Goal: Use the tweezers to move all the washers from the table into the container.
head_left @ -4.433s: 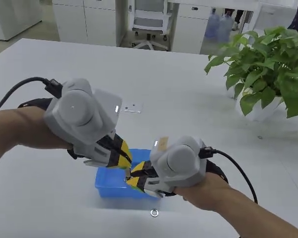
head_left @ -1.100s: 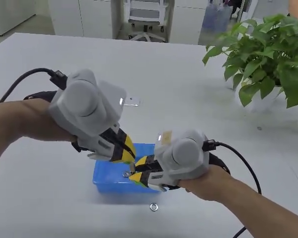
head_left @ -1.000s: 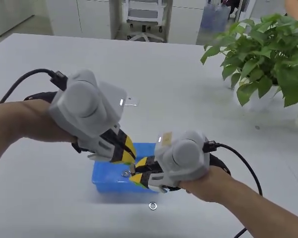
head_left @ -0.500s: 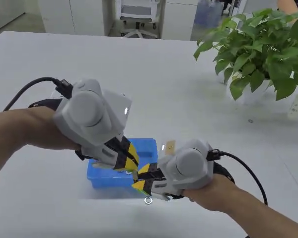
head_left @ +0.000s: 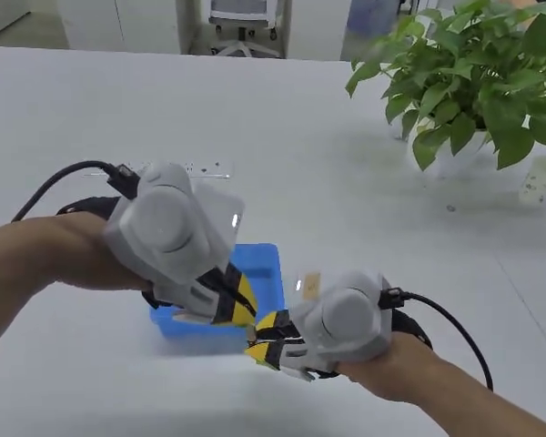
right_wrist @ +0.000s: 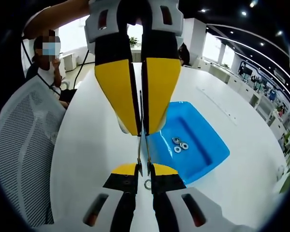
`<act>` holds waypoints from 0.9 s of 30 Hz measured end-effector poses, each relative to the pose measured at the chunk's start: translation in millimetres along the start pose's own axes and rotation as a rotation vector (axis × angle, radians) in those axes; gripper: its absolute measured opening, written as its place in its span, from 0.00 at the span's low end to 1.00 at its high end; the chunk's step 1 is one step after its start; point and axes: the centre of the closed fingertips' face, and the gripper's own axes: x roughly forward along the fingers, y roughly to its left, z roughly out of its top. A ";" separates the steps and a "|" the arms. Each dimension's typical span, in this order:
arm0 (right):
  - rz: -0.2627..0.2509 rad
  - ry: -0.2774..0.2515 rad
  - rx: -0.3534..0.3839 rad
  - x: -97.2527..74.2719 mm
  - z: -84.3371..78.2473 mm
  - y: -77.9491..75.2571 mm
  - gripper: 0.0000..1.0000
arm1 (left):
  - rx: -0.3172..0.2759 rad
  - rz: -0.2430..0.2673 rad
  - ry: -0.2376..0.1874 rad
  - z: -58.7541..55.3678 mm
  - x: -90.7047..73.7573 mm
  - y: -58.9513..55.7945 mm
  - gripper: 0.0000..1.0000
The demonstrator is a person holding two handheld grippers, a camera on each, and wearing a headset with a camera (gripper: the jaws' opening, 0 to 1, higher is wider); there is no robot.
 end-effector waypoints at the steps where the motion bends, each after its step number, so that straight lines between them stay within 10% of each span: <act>1: 0.001 0.003 0.001 0.0 -1.5 0.5 0.11 | 0.000 -0.006 0.001 -0.4 1.9 -1.0 0.06; 27: 0.007 0.037 0.039 7.5 -22.4 -0.6 0.12 | -0.008 -0.047 0.002 -6.6 23.7 -2.1 0.06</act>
